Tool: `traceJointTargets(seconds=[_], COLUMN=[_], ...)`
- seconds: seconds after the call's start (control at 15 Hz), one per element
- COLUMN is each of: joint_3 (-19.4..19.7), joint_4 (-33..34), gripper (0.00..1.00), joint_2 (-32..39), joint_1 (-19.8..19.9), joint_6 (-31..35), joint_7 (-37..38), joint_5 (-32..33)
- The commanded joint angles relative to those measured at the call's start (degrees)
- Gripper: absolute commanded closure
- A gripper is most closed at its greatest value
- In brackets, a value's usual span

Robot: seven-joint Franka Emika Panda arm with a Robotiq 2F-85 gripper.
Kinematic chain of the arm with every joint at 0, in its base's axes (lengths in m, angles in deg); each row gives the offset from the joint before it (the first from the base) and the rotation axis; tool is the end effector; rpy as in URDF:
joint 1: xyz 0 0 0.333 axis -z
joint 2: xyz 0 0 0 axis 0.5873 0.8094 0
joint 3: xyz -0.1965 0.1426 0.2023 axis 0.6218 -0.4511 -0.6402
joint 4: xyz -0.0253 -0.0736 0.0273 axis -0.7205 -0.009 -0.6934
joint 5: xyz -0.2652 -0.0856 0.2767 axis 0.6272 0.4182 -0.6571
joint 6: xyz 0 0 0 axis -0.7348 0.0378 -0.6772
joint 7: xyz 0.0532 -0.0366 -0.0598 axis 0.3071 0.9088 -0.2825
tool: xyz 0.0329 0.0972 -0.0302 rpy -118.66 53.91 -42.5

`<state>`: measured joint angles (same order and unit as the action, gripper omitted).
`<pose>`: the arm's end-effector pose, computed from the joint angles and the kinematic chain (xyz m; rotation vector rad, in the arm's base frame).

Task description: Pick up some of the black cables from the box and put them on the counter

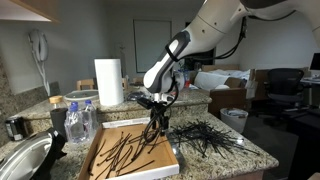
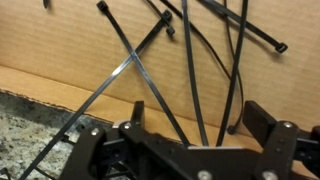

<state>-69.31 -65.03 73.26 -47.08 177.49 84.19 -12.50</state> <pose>0.5712 0.1635 0.2421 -2.2251 2.1503 0.2283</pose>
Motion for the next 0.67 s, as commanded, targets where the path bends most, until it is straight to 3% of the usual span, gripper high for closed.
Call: traceJointTargets(seconds=[0.0, 0.07, 0.6], joint_3=[0.0, 0.0, 0.2], joint_4=[1.2, 1.3, 2.8], gripper=[0.25, 0.26, 0.8], joint_2=[0.6, 0.7, 1.2], joint_1=[0.8, 0.7, 0.2], joint_6=[-1.6, -1.4, -1.9], joint_7=[-2.8, -2.8, -2.3], joint_5=[-1.5, -1.3, -0.7])
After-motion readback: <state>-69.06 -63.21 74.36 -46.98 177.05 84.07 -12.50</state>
